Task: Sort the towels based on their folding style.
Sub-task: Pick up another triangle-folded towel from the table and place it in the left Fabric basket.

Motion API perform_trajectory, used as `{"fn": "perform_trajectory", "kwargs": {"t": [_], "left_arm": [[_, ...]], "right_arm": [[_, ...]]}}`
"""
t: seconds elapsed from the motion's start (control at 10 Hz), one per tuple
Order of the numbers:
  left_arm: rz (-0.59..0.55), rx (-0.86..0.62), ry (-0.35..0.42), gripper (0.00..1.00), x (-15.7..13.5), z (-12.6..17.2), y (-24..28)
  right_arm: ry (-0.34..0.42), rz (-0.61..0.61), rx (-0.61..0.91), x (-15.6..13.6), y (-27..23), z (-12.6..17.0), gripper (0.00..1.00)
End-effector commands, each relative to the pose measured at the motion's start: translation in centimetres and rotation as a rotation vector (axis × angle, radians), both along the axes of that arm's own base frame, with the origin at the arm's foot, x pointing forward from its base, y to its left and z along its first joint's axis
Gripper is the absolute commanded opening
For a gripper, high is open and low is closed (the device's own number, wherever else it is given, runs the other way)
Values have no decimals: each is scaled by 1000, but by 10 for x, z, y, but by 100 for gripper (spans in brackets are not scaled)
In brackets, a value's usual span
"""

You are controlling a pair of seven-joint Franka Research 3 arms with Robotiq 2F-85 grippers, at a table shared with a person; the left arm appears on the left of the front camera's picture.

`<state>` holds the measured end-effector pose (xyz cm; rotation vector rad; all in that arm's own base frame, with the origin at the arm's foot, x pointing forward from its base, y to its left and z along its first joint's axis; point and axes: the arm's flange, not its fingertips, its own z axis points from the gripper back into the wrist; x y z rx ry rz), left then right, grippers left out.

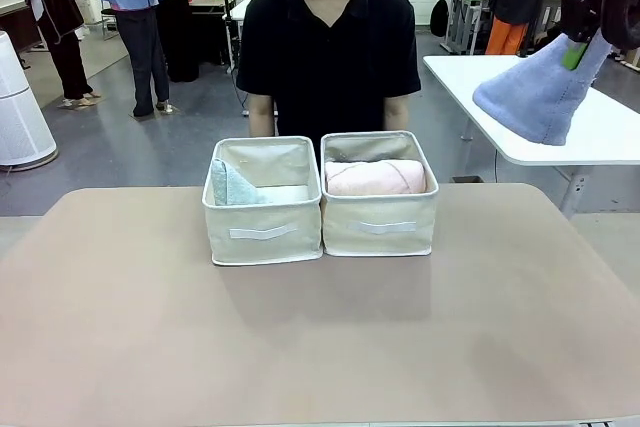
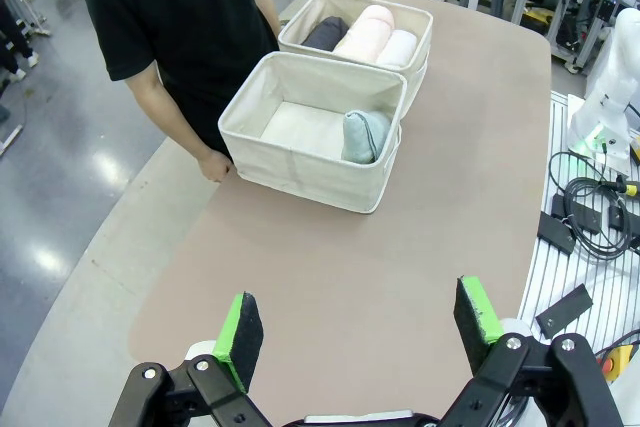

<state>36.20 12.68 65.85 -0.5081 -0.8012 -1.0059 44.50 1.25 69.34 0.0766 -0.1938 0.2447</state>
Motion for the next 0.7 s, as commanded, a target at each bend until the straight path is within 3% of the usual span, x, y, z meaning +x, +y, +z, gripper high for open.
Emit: {"fn": "perform_trajectory", "kwargs": {"t": [0.0,0.3,0.4,0.6], "left_arm": [[-10,8,-2,100,-2,0,0],[-10,8,-2,100,-2,0,0],[-10,8,-2,100,-2,0,0],[-10,8,-2,100,-2,0,0]], "right_arm": [[-9,-1,2,-1,1,1,0],[-9,-1,2,-1,1,1,0],[0,0,0,0,0,0,18],[-39,381,-82,-11,87,32,18]]}}
